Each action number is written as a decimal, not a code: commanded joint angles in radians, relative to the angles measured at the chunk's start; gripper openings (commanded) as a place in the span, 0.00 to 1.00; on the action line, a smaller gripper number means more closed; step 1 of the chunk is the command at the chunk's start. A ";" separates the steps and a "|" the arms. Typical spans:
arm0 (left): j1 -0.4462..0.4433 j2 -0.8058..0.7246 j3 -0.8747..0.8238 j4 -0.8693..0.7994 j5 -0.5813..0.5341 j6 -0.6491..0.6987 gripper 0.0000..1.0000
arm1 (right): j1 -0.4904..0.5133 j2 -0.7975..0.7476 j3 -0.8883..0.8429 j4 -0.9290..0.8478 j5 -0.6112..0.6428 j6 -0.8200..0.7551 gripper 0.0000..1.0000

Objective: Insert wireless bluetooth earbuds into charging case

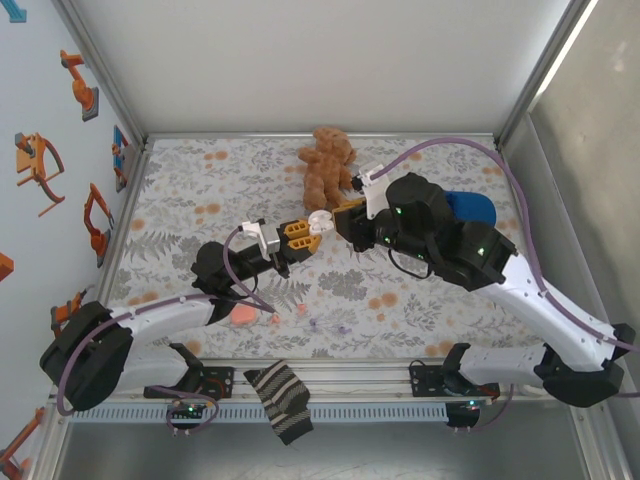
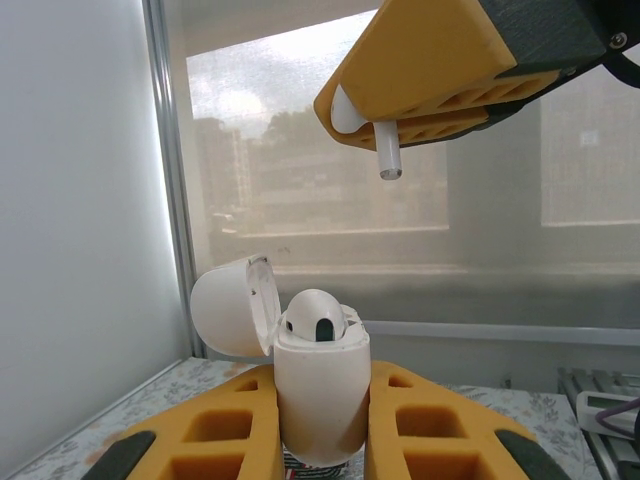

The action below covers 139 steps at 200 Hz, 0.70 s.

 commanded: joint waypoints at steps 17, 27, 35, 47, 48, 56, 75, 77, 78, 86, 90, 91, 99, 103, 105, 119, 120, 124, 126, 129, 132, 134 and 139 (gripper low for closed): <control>-0.006 0.008 0.032 0.061 0.016 -0.029 0.05 | 0.029 0.032 -0.012 0.050 0.070 -0.021 0.19; -0.005 0.011 0.032 0.061 0.017 -0.035 0.05 | 0.035 0.039 -0.012 0.053 0.079 -0.025 0.19; -0.007 0.013 0.032 0.061 0.018 -0.040 0.05 | 0.039 0.043 -0.013 0.056 0.085 -0.027 0.19; -0.007 0.018 0.032 0.095 0.018 -0.042 0.05 | 0.044 0.050 -0.017 0.056 0.094 -0.026 0.19; -0.007 0.018 0.032 0.096 0.018 -0.042 0.05 | 0.044 0.051 -0.017 0.056 0.095 -0.026 0.19; -0.009 0.020 0.032 0.098 0.018 -0.043 0.05 | 0.045 0.054 -0.018 0.056 0.099 -0.025 0.19; -0.008 0.025 0.034 0.106 0.018 -0.047 0.05 | 0.050 0.063 -0.018 0.049 0.112 -0.028 0.19; -0.008 0.026 0.034 0.107 0.018 -0.046 0.05 | 0.050 0.063 -0.018 0.048 0.114 -0.028 0.19; -0.008 0.026 0.034 0.108 0.018 -0.046 0.05 | 0.050 0.064 -0.018 0.047 0.115 -0.027 0.19; -0.010 0.028 0.034 0.113 0.018 -0.049 0.05 | 0.050 0.066 -0.020 0.045 0.120 -0.029 0.19; -0.009 0.029 0.034 0.113 0.018 -0.050 0.05 | 0.050 0.067 -0.020 0.042 0.124 -0.031 0.19; -0.010 0.029 0.034 0.113 0.018 -0.051 0.05 | 0.050 0.067 -0.020 0.042 0.126 -0.031 0.19; -0.010 0.029 0.034 0.116 0.018 -0.053 0.05 | 0.052 0.069 -0.022 0.040 0.131 -0.029 0.19; -0.009 0.029 0.034 0.116 0.018 -0.053 0.05 | 0.052 0.069 -0.024 0.040 0.131 -0.029 0.19; -0.009 0.029 0.035 0.115 0.018 -0.053 0.05 | 0.052 0.070 -0.024 0.040 0.132 -0.030 0.19; -0.010 0.029 0.033 0.116 0.017 -0.053 0.05 | 0.053 0.073 -0.020 0.032 0.133 -0.029 0.19; -0.009 0.028 0.033 0.116 0.017 -0.052 0.05 | 0.054 0.073 -0.020 0.032 0.135 -0.030 0.19; -0.010 0.028 0.032 0.116 0.018 -0.052 0.05 | 0.054 0.073 -0.020 0.030 0.136 -0.029 0.19; -0.009 0.028 0.032 0.116 0.017 -0.051 0.05 | 0.054 0.074 -0.020 0.029 0.136 -0.030 0.19; -0.010 0.028 0.031 0.116 0.018 -0.050 0.05 | 0.054 0.074 -0.020 0.027 0.137 -0.029 0.19; -0.009 0.030 0.031 0.116 0.018 -0.049 0.05 | 0.054 0.073 -0.021 0.027 0.138 -0.028 0.19; -0.010 0.029 0.031 0.116 0.018 -0.049 0.05 | 0.054 0.073 -0.021 0.027 0.139 -0.029 0.19; -0.009 0.030 0.031 0.116 0.016 -0.049 0.05 | 0.053 0.073 -0.022 0.025 0.138 -0.029 0.19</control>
